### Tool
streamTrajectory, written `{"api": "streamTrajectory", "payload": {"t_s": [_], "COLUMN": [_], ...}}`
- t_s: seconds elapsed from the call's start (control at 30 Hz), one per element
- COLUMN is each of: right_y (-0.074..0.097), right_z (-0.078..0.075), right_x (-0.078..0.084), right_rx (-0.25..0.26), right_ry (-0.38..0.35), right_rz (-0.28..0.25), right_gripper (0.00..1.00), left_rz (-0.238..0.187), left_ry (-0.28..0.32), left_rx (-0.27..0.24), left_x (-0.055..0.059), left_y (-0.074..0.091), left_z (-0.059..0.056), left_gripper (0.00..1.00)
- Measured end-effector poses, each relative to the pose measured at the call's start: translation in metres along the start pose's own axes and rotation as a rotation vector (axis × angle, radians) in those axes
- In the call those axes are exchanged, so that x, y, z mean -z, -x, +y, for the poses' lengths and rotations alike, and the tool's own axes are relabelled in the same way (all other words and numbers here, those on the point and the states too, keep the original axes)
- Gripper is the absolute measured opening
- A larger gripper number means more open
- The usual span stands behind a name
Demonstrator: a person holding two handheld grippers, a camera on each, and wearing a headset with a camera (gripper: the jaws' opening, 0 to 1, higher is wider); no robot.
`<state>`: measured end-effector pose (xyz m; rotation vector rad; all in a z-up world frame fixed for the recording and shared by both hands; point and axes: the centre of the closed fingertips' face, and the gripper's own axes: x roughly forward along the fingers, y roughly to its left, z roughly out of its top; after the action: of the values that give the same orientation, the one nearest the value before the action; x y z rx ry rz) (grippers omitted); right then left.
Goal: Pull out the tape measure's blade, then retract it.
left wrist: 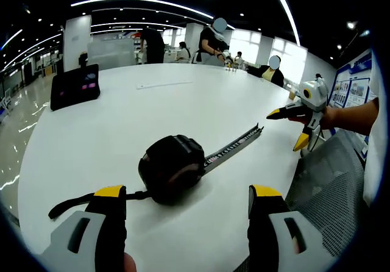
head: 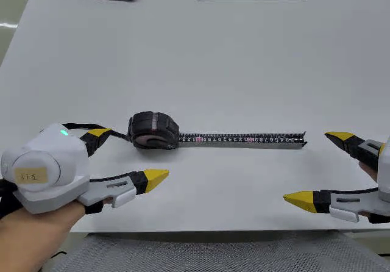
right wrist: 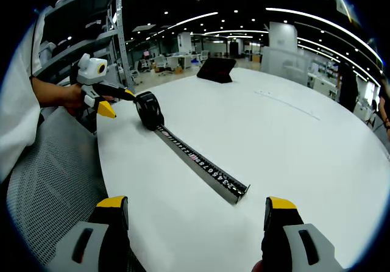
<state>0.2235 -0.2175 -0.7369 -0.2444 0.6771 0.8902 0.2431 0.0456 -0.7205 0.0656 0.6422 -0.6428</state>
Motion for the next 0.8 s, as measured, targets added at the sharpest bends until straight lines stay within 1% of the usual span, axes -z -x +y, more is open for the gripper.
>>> {"api": "streamTrajectory", "payload": {"t_s": [0.03, 0.13, 0.33, 0.53, 0.63, 0.8], "right_y": [0.000, 0.000, 0.001, 0.001, 0.001, 0.000], "right_z": [0.000, -0.002, -0.004, -0.007, -0.007, -0.009], "right_x": [0.000, 0.000, 0.002, 0.002, 0.002, 0.002], "right_rx": [0.001, 0.003, 0.003, 0.003, -0.002, -0.001], "right_ry": [-0.001, -0.002, 0.006, 0.004, 0.002, 0.004], "right_rz": [0.000, -0.001, 0.007, 0.007, 0.007, 0.005], "right_gripper": [0.91, 0.91, 0.91, 0.91, 0.90, 0.90], "left_rz": [0.002, 0.004, 0.008, 0.007, 0.009, 0.020], "left_ry": [0.000, 0.007, 0.015, 0.031, 0.027, 0.041], "left_rx": [0.004, 0.003, 0.000, 0.000, 0.001, 0.000], "left_x": [0.000, 0.000, -0.002, -0.006, -0.007, -0.007], "left_y": [-0.002, -0.005, -0.008, -0.014, -0.016, -0.020], "left_z": [-0.002, -0.004, -0.004, -0.006, -0.008, -0.007], "left_gripper": [0.80, 0.80, 0.79, 0.79, 0.79, 0.79]}}
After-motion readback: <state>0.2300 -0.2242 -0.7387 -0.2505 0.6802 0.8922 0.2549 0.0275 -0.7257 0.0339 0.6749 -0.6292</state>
